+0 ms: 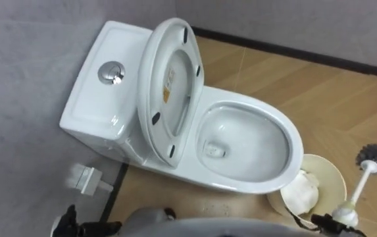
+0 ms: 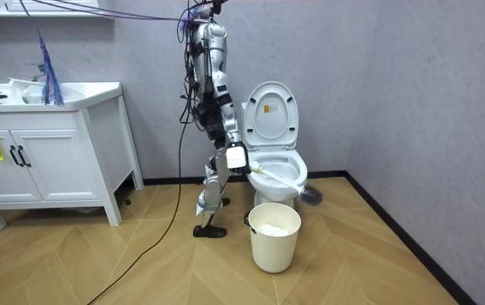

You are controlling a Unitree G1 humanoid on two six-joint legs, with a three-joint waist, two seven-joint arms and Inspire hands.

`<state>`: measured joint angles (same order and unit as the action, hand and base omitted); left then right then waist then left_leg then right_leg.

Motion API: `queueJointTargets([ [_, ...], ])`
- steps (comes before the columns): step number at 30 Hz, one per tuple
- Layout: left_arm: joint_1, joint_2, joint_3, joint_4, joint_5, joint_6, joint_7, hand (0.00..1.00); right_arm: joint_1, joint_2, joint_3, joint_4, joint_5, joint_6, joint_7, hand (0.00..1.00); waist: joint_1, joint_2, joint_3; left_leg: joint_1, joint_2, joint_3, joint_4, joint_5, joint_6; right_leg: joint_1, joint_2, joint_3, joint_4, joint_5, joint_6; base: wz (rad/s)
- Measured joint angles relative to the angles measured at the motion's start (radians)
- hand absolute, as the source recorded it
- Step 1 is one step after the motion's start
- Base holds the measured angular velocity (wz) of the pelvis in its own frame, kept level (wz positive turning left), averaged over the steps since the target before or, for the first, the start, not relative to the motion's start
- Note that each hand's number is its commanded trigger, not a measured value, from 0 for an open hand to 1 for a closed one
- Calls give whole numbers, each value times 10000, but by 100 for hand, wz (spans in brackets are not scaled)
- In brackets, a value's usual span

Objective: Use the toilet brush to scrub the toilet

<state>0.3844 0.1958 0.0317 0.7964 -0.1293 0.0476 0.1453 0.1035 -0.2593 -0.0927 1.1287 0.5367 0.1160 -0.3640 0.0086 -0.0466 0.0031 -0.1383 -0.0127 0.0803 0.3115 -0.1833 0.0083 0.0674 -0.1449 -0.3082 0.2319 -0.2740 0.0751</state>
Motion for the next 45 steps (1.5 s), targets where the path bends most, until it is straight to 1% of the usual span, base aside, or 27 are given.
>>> queueJointTargets([
  [2, 224, -26, 229, -329, 258, 11, 19, 0, 2, 7, 33, -215, -1080, 2, -146, 100, 101, -67, -1, 75, 35, -11, -2, -46, -38, 149, 73, 0, -152, 100, -21, -2],
  [4, 285, -37, 303, -511, 375, 13, 138, 0, -2, 2, 119, -257, -1787, -6, -303, 100, 269, -63, -3, 88, 78, -9, 23, -84, -52, 166, 97, -79, -151, 145, -31, 0],
  [6, 494, -77, 358, -887, 600, 16, 504, 0, 46, 3, 288, -300, -2433, -41, -375, 100, 306, -43, -11, 103, 98, -32, 55, -115, -66, 211, 101, -300, -139, 160, -36, 2],
  [7, 589, -168, 476, -1169, 836, 16, 825, 0, 4, 3, 451, -298, -2912, -77, -396, 100, 343, -42, -10, 112, 100, -50, 56, -117, -64, 235, 86, -466, -121, 162, -36, 4],
  [8, 617, -201, 491, -1484, 1156, 10, 1077, 0, 7, 8, 732, -297, -3413, -77, -410, 100, 503, -28, -3, 115, 116, -37, 47, -117, -64, 239, 84, -552, -119, 169, -41, 0],
  [9, 635, -201, 494, -1623, 1352, 3, 1169, 0, 30, 9, 910, -298, -3619, -86, -408, 100, 557, -30, -1, 114, 124, -33, 45, -116, -64, 239, 89, -560, -119, 172, -45, 0],
  [11, 656, -212, 548, -2655, 2042, -56, 1566, 0, 111, 79, 1392, -312, -4473, -188, -380, 100, 739, -46, 4, 116, 129, -88, 45, -110, -68, 272, 101, -594, -119, 172, -45, 6],
  [13, 488, -231, 557, -3086, 2321, -151, 1864, 0, 103, 91, 1605, -288, -5063, -316, -364, 100, 848, -6, 12, 118, 125, -132, 92, -111, -67, 315, 104, -614, -121, 172, -46, 6],
  [15, 460, -319, 655, -3819, 2717, -154, 2033, 0, 94, 193, 1604, -249, -5712, -479, -351, 100, 861, 71, 13, 106, 111, -295, 155, -113, -67, 384, 118, -708, -122, 172, -45, 16],
  [16, 453, -325, 633, -4371, 2806, -157, 2123, 0, 94, 254, 1641, -112, -5963, -607, -322, 100, 834, 24, 56, 74, 93, -354, 196, -113, -68, 424, 123, -832, -114, 172, -45, 22],
  [17, 440, -328, 620, -4603, 2879, -165, 2202, 0, 84, 274, 1679, -57, -6095, -612, -298, 100, 839, -9, 76, 54, 87, -394, 211, -112, -69, 427, 126, -872, -112, 172, -45, 22],
  [18, 392, -329, 603, -4908, 2993, -172, 2365, 0, 66, 283, 1799, -23, -6317, -612, -218, 100, 845, 44, 76, 17, 83, -437, 255, -111, -70, 434, 131, -924, -112, 171, -45, 11],
  [20, 375, -355, 601, -5696, 3012, -166, 2432, 0, 91, 293, 1886, 71, -7021, -678, -25, 100, 816, 65, 111, -120, 62, -570, 367, -116, -64, 415, 139, -1057, -112, 171, -46, 17],
  [23, 125, -353, 549, -6537, 3290, -250, 2535, 0, 106, 292, 1904, 455, -7710, -838, 69, 100, 840, 91, 127, -240, 46, -602, 413, -110, -61, 314, 134, -1047, -105, 171, -46, 6],
  [24, 24, -350, 494, -6607, 3428, -336, 2582, 0, 109, 292, 1907, 486, -7787, -838, 79, 100, 846, 102, 129, -254, 44, -600, 410, -110, -60, 298, 132, -1040, -100, 171, -46, 0],
  [26, -477, -349, 213, -6767, 4009, -712, 2682, 0, 140, 296, 2180, 743, -8258, -816, 109, 100, 846, 132, 113, -263, 42, -590, 324, -109, -58, 254, 122, -1007, -77, 171, -46, -5],
  [29, -965, -356, -74, -6816, 4551, -913, 2793, 0, 176, 291, 2319, 954, -9130, -784, 305, 100, 807, 159, 86, -289, 54, -558, 311, -107, -57, 148, 125, -898, -62, 171, -46, -9],
  [31, -1081, -327, -267, -6822, 4578, -918, 2861, 0, 262, 278, 2403, 1071, -9438, -781, 358, 100, 755, 172, 77, -297, 59, -483, 307, -106, -58, 98, 128, -816, -62, 171, -46, -11],
  [32, -1089, -281, -461, -6859, 4688, -919, 2875, 0, 319, 257, 2479, 1162, -9611, -771, 362, 100, 759, 186, 39, -361, 78, -410, 305, -106, -58, -8, 127, -747, -50, 171, -47, -10],
  [34, -1151, -273, -646, -6889, 4945, -921, 2874, 0, 341, 255, 2479, 1223, -9797, -724, 362, 100, 705, 223, 3, -444, 80, -392, 314, -105, -58, -108, 123, -713, -46, 171, -47, -7],
  [37, -1309, -226, -937, -6877, 4945, -947, 2848, 0, 189, 255, 2503, 1556, -10324, -733, 362, 100, 669, 287, -16, -464, 82, -326, 334, -105, -58, -156, 110, -631, -53, 172, -47, -7],
  [38, -1333, -222, -992, -6857, 4945, -977, 2840, 0, 154, 253, 2502, 1568, -10465, -719, 360, 100, 667, 301, -16, -464, 83, -306, 335, -105, -57, -166, 104, -617, -52, 171, -47, -10],
  [39, -1434, -191, -1160, -6736, 4939, -1006, 2798, 0, 100, 232, 2521, 1573, -10613, -716, 359, 100, 691, 334, 12, -475, 103, -245, 335, -106, -57, -217, 103, -547, -35, 172, -47, -15],
  [41, -1655, -195, -1401, -6200, 4945, -1044, 2614, 0, -84, 208, 2687, 1545, -10790, -714, 305, 100, 723, 430, -5, -651, 168, -144, 353, -104, -55, -539, 86, -503, 182, 170, -50, -16],
  [42, -1689, -189, -1476, -6081, 4945, -1035, 2560, 0, -213, 202, 2685, 1520, -10940, -720, 277, 100, 714, 430, 19, -697, 179, -134, 355, -101, -52, -618, 83, -494, 243, 169, -51, -8],
  [43, -1699, -189, -1607, -6019, 4951, -1057, 2516, 0, -321, 189, 2677, 1494, -11229, -738, 205, 100, 684, 449, 8, -862, 195, -111, 394, -84, -30, -827, 73, -474, 341, 166, -55, -6],
  [45, -1790, -180, -1678, -5976, 4943, -1234, 2438, 0, -627, 151, 2676, 1517, -11610, -735, 142, 100, 712, 528, 33, -1156, 222, -111, 514, -70, -8, -1128, 58, -464, 521, 160, -66, 0],
])
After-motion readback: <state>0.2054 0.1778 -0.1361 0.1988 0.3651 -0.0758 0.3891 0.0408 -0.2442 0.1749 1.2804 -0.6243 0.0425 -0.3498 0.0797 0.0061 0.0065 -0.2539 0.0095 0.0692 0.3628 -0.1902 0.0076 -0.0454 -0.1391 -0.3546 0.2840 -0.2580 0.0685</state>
